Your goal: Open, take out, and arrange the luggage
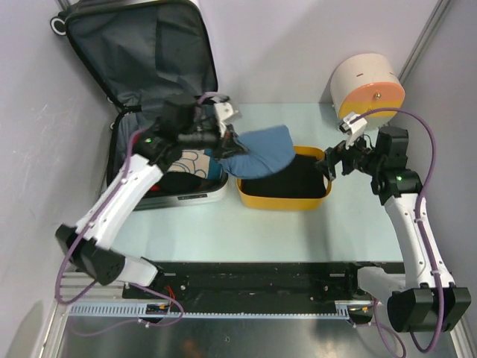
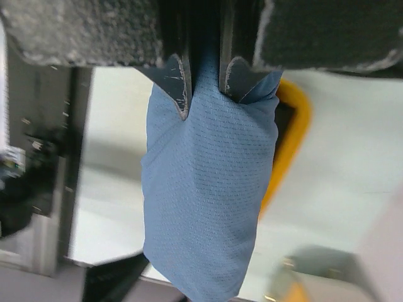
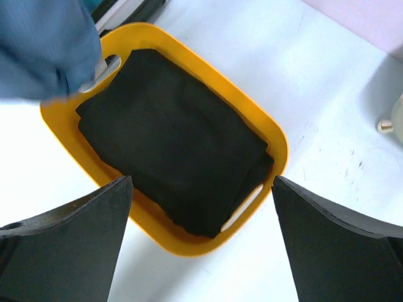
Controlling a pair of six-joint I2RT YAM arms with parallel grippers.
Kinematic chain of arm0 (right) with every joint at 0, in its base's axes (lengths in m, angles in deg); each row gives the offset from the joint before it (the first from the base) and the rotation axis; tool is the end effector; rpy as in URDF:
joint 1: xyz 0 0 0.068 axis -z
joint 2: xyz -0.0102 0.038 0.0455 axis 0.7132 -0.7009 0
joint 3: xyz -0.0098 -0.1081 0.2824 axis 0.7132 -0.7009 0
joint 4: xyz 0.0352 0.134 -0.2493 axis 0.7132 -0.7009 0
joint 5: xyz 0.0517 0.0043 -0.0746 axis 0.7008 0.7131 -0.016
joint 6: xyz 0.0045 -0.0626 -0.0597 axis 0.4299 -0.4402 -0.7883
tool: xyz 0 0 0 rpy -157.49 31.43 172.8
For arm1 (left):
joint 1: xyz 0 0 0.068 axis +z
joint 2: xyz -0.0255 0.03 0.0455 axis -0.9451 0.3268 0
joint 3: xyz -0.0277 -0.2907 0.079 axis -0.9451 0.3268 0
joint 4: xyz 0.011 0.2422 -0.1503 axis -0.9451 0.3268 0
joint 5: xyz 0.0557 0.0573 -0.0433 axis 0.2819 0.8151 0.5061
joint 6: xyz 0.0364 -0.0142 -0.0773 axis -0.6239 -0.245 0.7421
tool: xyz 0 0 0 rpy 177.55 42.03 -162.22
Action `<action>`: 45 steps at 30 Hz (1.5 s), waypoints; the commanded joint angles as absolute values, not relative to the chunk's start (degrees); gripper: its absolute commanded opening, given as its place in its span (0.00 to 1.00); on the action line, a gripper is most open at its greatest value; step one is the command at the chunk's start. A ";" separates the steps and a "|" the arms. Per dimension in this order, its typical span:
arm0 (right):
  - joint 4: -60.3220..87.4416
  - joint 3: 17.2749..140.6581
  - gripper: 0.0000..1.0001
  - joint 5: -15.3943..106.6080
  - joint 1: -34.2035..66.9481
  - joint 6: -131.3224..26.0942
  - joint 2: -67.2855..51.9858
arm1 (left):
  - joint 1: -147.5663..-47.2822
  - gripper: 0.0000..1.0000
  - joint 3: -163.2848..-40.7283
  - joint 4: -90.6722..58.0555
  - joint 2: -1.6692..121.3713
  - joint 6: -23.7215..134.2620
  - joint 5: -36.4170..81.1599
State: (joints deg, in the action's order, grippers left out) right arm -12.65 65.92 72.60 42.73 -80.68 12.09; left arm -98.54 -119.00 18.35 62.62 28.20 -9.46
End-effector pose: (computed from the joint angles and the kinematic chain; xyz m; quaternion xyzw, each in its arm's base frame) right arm 0.2686 0.0566 0.3788 -0.3233 0.7569 0.1668 0.5429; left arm 0.2756 -0.1999 0.4635 0.4647 0.6517 -0.3377 0.4953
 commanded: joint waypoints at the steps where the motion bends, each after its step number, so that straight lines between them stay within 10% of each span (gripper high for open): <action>1: -22.64 68.28 0.97 75.31 45.15 -82.89 16.03 | -101.94 0.00 -119.92 16.91 69.51 24.97 -21.21; 16: -23.21 67.67 0.83 80.95 44.80 -75.71 13.58 | -102.22 0.01 -128.98 16.99 93.51 30.51 -26.86; 28: -2.38 62.75 0.54 72.33 27.93 -70.50 4.01 | -96.94 0.97 -132.84 17.00 91.42 31.91 -14.46; 45: 6.78 64.40 0.61 71.19 22.21 -77.97 -25.96 | -77.70 1.00 -107.81 22.00 60.66 24.20 -4.72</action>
